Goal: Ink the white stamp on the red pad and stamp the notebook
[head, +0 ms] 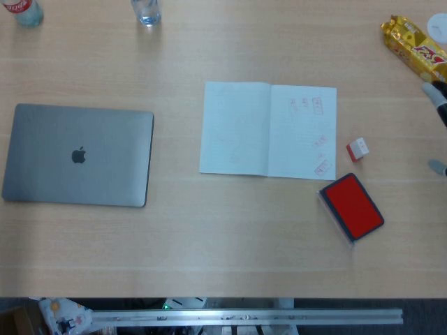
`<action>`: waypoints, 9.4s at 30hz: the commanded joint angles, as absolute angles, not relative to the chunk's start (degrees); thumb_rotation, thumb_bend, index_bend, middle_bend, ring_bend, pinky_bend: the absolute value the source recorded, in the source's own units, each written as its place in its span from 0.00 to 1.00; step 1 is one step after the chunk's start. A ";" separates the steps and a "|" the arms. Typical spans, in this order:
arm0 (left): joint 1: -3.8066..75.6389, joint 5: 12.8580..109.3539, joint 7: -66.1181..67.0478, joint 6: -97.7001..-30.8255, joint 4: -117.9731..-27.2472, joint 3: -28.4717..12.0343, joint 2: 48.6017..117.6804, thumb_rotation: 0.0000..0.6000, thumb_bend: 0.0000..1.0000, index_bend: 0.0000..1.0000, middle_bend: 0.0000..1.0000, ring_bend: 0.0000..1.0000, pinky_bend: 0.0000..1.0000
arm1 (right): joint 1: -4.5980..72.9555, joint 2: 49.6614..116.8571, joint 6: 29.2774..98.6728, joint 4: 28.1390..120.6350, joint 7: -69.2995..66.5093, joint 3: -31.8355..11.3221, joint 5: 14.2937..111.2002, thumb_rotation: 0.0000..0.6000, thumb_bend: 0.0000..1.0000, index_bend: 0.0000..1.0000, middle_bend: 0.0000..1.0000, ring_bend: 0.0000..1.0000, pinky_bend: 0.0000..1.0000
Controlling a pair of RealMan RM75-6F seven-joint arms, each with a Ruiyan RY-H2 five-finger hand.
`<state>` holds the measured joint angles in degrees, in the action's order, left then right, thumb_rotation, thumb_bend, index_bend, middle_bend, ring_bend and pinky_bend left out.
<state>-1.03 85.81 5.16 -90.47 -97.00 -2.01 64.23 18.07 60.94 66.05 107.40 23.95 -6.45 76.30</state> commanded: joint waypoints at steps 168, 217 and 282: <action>-1.70 85.02 1.17 -88.47 -94.96 -0.61 62.38 1.00 0.32 0.00 0.00 0.00 0.00 | 34.48 84.03 56.82 87.16 39.97 -3.54 55.52 1.00 0.40 0.63 0.37 0.20 0.23; -1.79 84.29 2.04 -87.20 -95.73 0.09 62.02 1.00 0.32 0.00 0.00 0.00 0.00 | 34.70 79.02 54.97 99.42 46.76 6.12 63.77 1.00 0.45 0.71 0.54 0.42 0.33; -2.33 84.74 1.19 -87.78 -96.64 0.31 60.66 1.00 0.32 0.00 0.00 0.00 0.00 | 45.26 77.55 55.05 105.85 52.10 -2.39 47.24 1.00 0.46 0.75 0.58 0.45 0.33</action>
